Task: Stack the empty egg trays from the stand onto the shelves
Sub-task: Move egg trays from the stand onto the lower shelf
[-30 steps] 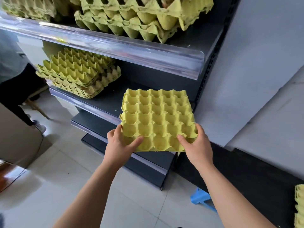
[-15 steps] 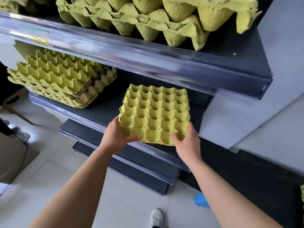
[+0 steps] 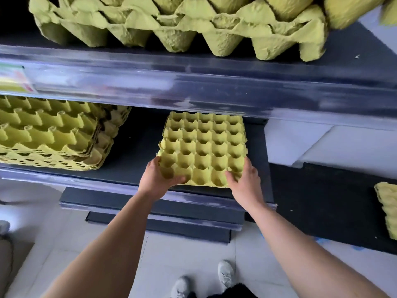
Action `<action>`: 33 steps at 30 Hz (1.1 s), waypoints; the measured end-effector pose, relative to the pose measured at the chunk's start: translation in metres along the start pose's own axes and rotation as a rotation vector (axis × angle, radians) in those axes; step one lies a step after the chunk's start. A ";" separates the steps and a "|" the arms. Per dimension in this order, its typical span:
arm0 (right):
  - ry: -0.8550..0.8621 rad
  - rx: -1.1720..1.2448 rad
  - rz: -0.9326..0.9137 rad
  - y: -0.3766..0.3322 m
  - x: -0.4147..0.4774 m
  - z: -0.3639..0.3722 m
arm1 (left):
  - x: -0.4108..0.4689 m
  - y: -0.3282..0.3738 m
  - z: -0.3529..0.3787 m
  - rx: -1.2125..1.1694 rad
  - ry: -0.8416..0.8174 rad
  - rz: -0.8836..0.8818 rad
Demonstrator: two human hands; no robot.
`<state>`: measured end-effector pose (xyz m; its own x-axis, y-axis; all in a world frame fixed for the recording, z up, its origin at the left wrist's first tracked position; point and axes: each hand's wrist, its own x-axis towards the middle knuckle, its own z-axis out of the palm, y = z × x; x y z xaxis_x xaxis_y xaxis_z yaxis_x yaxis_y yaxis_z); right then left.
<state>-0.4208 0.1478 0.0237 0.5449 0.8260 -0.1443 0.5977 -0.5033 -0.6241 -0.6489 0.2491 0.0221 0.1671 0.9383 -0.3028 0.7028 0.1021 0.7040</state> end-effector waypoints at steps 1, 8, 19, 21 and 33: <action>-0.002 -0.004 0.004 -0.001 -0.001 0.003 | 0.004 -0.003 -0.001 0.002 -0.013 0.008; 0.035 -0.144 -0.027 -0.010 -0.013 0.005 | 0.011 -0.010 -0.007 0.186 -0.014 0.105; 0.292 -0.361 -0.178 0.035 -0.069 -0.066 | -0.047 0.075 0.039 0.490 0.050 0.656; 0.326 -0.369 -0.138 0.056 -0.080 -0.085 | -0.059 0.095 0.063 0.472 0.005 0.718; 0.432 -0.367 0.245 0.243 -0.134 -0.229 | -0.151 0.238 0.270 0.510 -0.234 1.036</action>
<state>-0.2140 -0.1429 0.0670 0.8352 0.5363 0.1218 0.5462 -0.7834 -0.2964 -0.3204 0.0421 0.0618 0.9063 0.4069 0.1145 0.3436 -0.8669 0.3611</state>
